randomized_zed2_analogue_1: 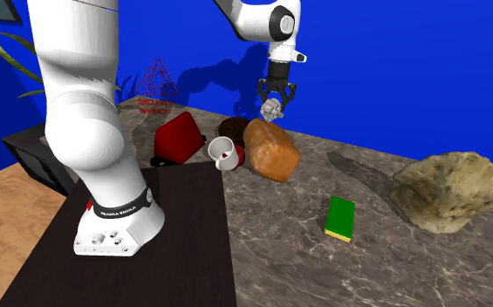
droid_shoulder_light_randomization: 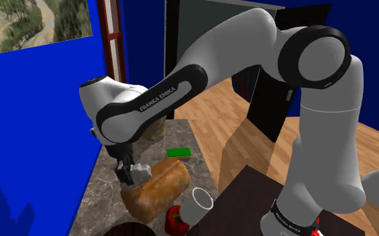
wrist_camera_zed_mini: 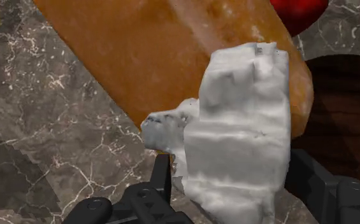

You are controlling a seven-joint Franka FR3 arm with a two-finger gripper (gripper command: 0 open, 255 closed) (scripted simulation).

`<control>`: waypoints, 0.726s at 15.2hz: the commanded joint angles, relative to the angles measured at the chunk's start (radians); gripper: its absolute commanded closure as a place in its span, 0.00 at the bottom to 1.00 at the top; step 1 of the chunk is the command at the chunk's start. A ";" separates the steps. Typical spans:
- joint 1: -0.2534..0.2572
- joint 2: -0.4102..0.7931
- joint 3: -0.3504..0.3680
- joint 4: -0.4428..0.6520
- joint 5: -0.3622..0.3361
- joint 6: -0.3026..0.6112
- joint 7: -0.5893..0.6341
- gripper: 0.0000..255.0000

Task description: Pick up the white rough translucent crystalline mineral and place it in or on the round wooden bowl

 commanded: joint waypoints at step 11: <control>0.161 -0.051 0.112 -0.062 0.041 -0.006 0.253 1.00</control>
